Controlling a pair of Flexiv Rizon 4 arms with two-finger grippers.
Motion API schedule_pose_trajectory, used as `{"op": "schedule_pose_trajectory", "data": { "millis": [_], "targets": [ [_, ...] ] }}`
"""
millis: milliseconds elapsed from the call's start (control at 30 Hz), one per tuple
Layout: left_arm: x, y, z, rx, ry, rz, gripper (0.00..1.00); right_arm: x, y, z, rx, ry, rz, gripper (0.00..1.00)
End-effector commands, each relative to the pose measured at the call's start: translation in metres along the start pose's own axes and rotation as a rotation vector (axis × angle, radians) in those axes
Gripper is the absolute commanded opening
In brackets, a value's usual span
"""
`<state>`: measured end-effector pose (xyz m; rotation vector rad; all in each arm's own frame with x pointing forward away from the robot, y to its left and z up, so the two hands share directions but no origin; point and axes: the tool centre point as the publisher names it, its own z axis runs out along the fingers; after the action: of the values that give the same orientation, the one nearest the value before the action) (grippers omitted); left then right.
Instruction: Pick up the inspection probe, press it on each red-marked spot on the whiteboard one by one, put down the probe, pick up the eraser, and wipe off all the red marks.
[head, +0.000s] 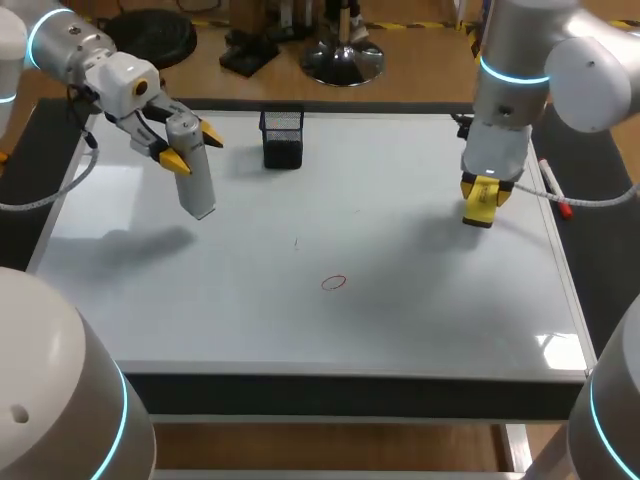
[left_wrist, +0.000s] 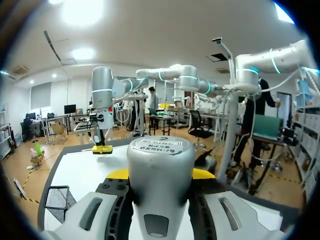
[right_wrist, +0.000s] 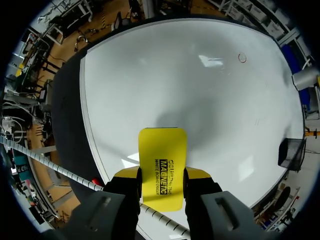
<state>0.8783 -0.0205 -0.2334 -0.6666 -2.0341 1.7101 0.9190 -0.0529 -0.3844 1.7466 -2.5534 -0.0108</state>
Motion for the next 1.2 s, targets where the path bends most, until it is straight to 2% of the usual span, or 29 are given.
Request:
{"op": "schedule_pose_trajectory", "data": {
  "millis": [33,567,933,1000,1200],
  "targets": [
    [0.001,-0.002,0.000,-0.002,-0.001,0.000,0.00,-0.010,0.024,-0.012,0.034,0.021,-0.018,0.00],
    [0.001,-0.002,0.000,-0.002,-0.001,0.000,0.00,-0.074,0.122,-0.012,0.021,-0.021,-0.179,0.00],
    [0.001,-0.002,0.000,-0.002,-0.001,0.000,0.00,-0.122,0.171,-0.005,0.004,-0.019,-0.300,0.00],
    [0.001,-0.002,0.000,-0.002,-0.001,0.000,0.00,-0.131,0.180,-0.002,0.007,0.003,-0.335,0.00],
    [0.001,-0.002,0.000,-0.002,-0.001,0.000,0.00,-0.154,0.197,0.008,-0.012,-0.009,-0.412,0.00]
  ]
}}
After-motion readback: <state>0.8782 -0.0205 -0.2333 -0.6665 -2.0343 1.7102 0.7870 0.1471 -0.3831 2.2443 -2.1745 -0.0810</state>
